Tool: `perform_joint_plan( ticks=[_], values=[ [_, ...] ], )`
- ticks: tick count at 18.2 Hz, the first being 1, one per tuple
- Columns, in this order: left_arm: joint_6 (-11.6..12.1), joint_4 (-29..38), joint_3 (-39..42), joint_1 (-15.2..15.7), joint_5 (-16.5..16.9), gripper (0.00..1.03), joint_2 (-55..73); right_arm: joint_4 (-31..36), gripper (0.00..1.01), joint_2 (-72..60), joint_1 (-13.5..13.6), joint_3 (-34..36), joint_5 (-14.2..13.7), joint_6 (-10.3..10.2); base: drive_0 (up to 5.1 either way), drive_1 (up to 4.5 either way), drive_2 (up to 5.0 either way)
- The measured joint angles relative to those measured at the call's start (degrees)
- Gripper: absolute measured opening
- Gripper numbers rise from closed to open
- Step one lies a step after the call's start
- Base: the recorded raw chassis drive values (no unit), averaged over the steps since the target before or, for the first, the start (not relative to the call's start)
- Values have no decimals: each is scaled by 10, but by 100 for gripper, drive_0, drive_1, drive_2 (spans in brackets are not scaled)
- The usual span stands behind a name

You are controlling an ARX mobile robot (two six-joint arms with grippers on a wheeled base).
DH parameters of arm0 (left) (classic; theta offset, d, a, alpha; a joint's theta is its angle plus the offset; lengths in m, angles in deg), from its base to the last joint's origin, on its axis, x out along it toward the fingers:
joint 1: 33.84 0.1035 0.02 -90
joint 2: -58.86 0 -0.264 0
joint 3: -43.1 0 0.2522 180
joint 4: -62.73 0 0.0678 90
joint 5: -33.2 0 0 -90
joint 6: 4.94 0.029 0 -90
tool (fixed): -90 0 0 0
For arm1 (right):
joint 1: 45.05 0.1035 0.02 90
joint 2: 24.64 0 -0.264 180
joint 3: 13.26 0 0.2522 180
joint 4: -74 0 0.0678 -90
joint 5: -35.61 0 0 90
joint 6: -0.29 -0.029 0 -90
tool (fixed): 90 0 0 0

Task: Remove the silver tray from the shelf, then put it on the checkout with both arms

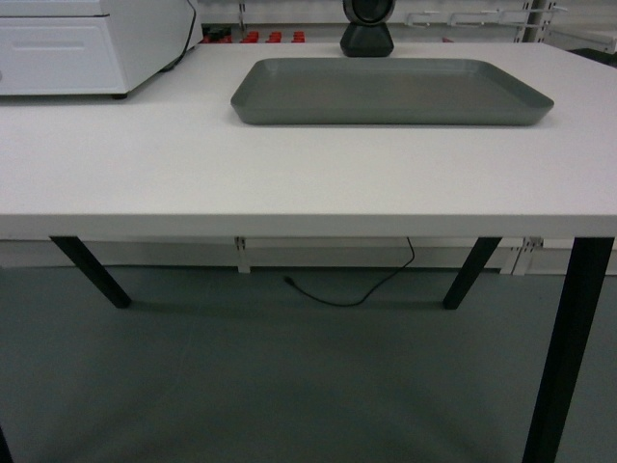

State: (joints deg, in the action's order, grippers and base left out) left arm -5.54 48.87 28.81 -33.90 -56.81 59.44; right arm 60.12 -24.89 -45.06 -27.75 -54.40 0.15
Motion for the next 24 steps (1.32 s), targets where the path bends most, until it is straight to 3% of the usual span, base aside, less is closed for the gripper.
perform_joint_plan(
  ticks=[24],
  values=[
    [0,-1,0,0,0,98,0,-1,98,0,0,0,0,0,0,-17,17]
  ],
)
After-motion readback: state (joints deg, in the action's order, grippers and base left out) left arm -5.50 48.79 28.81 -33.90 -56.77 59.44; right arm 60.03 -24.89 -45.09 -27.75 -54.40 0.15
